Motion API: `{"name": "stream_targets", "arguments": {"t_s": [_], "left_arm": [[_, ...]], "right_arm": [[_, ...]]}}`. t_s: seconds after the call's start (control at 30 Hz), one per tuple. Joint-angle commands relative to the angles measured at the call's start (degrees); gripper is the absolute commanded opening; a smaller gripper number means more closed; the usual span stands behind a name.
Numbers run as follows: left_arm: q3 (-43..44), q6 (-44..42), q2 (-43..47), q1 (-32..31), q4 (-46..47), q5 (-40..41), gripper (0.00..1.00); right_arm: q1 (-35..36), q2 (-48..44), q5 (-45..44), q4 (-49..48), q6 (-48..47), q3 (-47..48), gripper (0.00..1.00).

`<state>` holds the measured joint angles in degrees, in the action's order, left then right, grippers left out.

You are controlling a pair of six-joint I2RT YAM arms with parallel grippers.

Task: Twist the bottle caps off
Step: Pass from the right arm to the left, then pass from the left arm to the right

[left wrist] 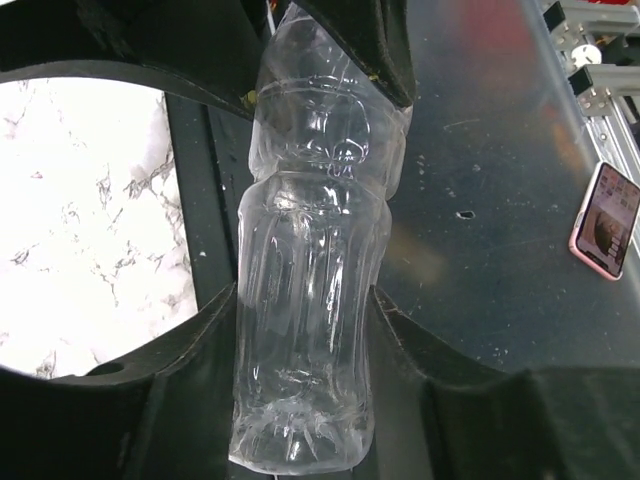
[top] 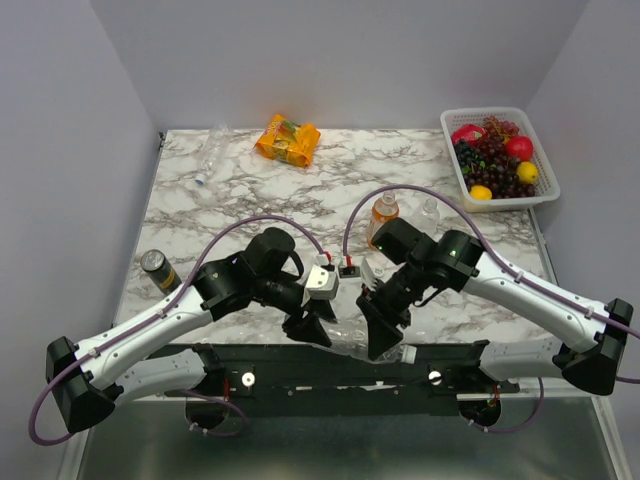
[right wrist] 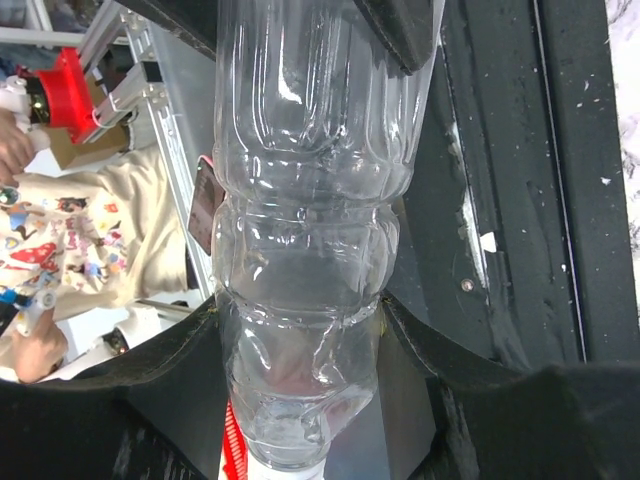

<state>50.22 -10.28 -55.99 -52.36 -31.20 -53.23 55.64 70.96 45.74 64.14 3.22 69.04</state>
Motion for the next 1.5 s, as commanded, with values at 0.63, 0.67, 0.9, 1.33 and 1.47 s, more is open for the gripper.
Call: {"name": "stream_targets", "arguments": {"t_s": [0.63, 0.67, 0.9, 1.33, 1.47], "left_arm": [[-5.0, 2.8, 8.3, 0.1, 11.2, 20.0, 0.36], [-5.4, 2.9, 8.7, 0.1, 11.5, 21.9, 0.36], [-7.3, 3.3, 15.4, 0.2, 15.1, 31.8, 0.36], [-11.5, 5.8, 29.0, 2.9, 20.7, 52.0, 0.39], [-11.5, 6.2, 29.5, 3.5, 21.1, 52.8, 0.39]], "right_arm": [[-9.8, -13.2, -30.1, -16.1, 4.9, 5.4, 0.93], [-10.4, -13.8, -31.7, -18.8, 5.4, 5.8, 0.95], [-14.7, -14.4, -33.5, -33.7, 10.7, 9.8, 0.95], [-22.9, -12.9, -18.2, -54.3, 24.3, -0.4, 0.83], [-22.9, -12.7, -14.8, -59.3, 27.4, -3.2, 0.82]]}}
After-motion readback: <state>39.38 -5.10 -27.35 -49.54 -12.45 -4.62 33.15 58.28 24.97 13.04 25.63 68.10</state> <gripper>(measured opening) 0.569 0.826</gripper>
